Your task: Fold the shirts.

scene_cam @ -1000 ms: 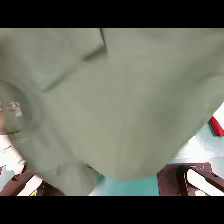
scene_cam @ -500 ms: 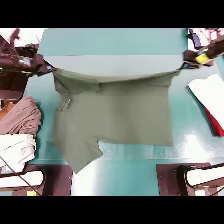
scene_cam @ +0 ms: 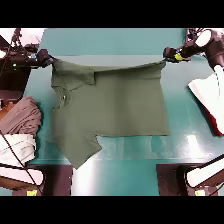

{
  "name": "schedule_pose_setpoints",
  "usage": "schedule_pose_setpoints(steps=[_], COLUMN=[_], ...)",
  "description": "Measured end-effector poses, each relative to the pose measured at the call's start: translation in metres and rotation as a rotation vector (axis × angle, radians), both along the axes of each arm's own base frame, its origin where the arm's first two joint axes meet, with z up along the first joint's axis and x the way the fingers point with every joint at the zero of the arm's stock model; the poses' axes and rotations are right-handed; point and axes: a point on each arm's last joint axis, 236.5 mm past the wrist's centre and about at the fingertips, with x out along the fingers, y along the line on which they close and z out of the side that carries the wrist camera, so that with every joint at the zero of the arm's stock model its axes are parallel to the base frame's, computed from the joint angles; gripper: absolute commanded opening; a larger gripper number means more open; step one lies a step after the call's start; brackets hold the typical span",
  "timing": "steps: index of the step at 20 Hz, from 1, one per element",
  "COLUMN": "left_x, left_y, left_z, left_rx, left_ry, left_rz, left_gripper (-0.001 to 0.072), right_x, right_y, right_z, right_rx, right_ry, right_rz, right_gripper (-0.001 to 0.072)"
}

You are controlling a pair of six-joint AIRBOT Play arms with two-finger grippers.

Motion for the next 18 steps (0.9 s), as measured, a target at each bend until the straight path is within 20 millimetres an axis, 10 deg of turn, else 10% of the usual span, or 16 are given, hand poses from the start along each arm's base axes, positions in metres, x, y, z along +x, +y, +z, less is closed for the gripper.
schedule_pose_setpoints(steps=[18], left_x=[-0.115], left_y=[0.031], left_z=[-0.105], left_rx=[0.345], left_ry=[0.484], left_rz=[-0.288], left_gripper=[0.0078], right_x=[-0.110], right_y=[0.039], right_z=[-0.089], right_rx=[-0.092], right_ry=[0.479], right_rz=[0.151], right_gripper=[0.0017])
